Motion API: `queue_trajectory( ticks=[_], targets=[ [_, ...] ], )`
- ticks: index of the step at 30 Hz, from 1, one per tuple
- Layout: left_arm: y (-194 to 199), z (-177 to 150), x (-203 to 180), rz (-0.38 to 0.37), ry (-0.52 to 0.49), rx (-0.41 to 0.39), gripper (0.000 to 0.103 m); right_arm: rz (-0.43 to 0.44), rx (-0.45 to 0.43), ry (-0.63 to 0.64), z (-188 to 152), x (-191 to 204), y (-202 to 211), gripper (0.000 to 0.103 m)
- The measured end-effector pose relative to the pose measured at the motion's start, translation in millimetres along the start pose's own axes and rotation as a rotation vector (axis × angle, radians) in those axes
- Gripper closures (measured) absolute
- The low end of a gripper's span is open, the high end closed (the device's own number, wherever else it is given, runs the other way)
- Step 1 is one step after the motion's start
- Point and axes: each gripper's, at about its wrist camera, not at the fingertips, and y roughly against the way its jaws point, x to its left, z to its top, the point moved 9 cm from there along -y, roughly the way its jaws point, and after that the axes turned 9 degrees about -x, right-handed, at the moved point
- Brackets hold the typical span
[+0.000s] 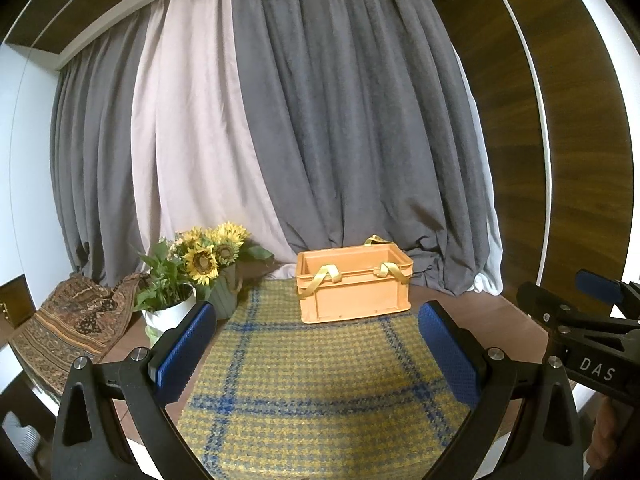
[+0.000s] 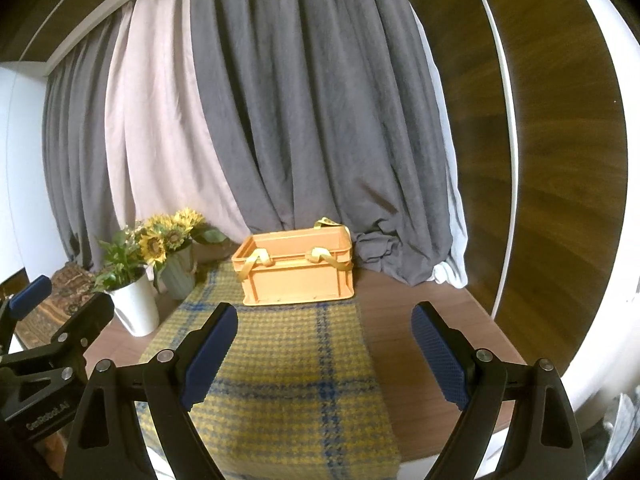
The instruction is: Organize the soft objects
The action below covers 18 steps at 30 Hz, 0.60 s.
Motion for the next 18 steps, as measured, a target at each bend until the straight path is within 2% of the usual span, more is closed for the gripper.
queue_trajectory(
  ticks=[18],
  targets=[
    [5.1,1.1,-2.5,-0.008,0.005,0.014,0.000,-0.010,0.001,-0.002,1.2,-4.6,7.6,0.013]
  ],
)
